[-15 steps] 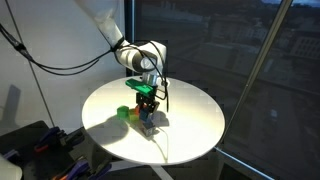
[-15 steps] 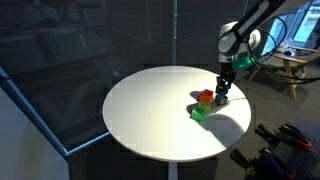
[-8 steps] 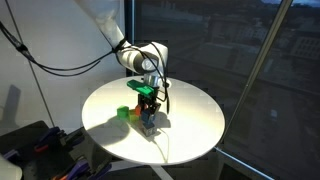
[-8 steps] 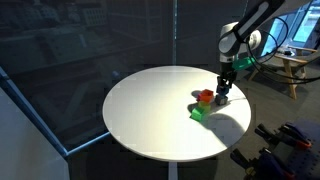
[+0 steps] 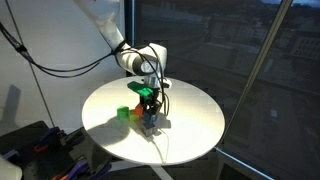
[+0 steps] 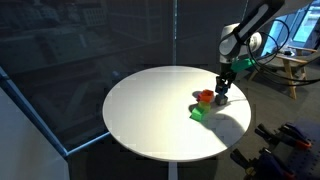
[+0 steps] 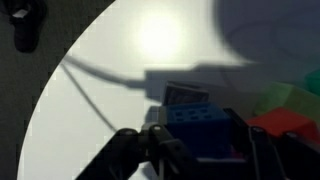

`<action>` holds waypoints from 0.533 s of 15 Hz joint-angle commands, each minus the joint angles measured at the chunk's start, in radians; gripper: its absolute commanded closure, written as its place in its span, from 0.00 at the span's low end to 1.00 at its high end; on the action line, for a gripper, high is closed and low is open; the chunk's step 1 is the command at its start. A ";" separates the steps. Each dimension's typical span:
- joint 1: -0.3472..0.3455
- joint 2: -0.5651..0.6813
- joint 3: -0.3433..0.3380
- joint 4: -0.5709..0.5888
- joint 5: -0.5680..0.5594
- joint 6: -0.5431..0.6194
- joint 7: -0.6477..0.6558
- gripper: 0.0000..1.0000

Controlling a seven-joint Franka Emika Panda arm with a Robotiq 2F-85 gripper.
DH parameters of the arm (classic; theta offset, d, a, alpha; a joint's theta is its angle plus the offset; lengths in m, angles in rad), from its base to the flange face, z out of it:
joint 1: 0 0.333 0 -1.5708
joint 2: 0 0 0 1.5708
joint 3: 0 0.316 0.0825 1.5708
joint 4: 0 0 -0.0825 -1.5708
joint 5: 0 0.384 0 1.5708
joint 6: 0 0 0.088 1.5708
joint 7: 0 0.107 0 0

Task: Put the blue block on top of the grey block

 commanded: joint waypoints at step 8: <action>0.004 -0.004 -0.010 -0.031 -0.007 0.027 0.035 0.67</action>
